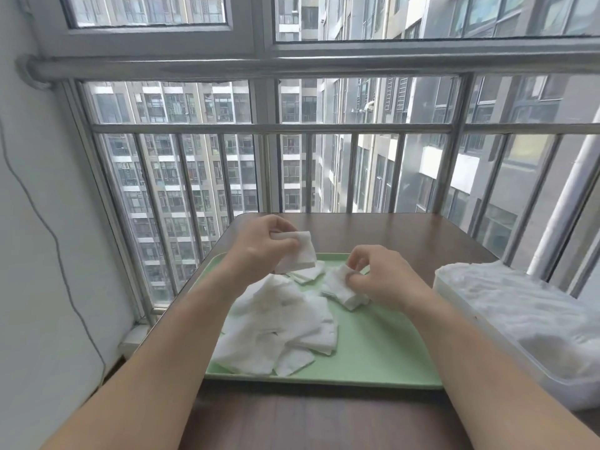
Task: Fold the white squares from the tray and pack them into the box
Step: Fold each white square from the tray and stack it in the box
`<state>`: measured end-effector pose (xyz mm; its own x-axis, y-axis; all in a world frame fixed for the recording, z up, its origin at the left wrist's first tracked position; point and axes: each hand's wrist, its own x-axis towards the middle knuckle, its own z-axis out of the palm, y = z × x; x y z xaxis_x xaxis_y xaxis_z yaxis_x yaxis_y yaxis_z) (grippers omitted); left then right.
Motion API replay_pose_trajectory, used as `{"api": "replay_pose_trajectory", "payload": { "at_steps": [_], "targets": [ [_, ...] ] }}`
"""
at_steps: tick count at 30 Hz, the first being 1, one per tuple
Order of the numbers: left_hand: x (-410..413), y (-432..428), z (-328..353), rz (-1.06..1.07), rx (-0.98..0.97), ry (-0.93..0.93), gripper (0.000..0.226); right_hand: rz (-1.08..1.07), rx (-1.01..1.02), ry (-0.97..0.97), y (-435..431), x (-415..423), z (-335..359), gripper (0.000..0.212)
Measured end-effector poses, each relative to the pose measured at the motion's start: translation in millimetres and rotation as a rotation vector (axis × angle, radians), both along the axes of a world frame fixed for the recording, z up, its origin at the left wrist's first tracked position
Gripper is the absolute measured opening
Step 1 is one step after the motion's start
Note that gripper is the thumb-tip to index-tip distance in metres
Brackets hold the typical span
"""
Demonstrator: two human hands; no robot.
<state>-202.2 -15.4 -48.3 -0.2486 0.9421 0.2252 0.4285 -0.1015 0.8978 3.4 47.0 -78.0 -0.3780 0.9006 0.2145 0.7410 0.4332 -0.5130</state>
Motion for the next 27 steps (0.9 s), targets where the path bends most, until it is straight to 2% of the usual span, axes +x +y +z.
{"api": "replay_pose_trajectory", "payload": {
  "at_steps": [2, 4, 8, 10, 13, 16, 18, 27],
  "targets": [
    [-0.4, 2.4, -2.7, 0.008, 0.009, -0.009, 0.012, -0.019, 0.031, 0.034, 3.9, 0.7, -1.6, 0.010],
    [0.1, 3.0, -3.6, -0.002, 0.012, -0.073, 0.015, -0.044, 0.007, 0.276, 6.3, 0.2, 1.0, 0.010],
    [3.7, 3.2, -3.7, -0.009, 0.002, -0.242, 0.024, 0.009, -0.212, 0.809, 1.8, 0.9, 11.8, 0.003],
    [6.3, 3.3, -4.1, -0.022, -0.010, -0.323, 0.031, 0.086, -0.358, 0.984, -1.9, 0.5, 16.2, 0.004],
    [12.5, 2.6, -5.3, -0.066, -0.040, -0.392, 0.035, 0.229, -0.544, 1.154, -7.5, -1.7, 20.4, 0.018],
    [17.7, 2.2, -5.7, -0.155, -0.043, -0.422, 0.017, 0.322, -0.607, 1.181, -13.0, -3.7, 23.7, 0.035],
    [20.7, 2.8, -6.9, -0.199, -0.047, -0.441, 0.011, 0.302, -0.575, 1.146, -14.6, -5.2, 23.8, 0.031],
    [30.4, 3.1, -3.6, -0.311, -0.084, -0.546, 0.027, 0.227, -0.506, 1.066, -13.9, -11.0, 16.7, 0.019]
  ]
}}
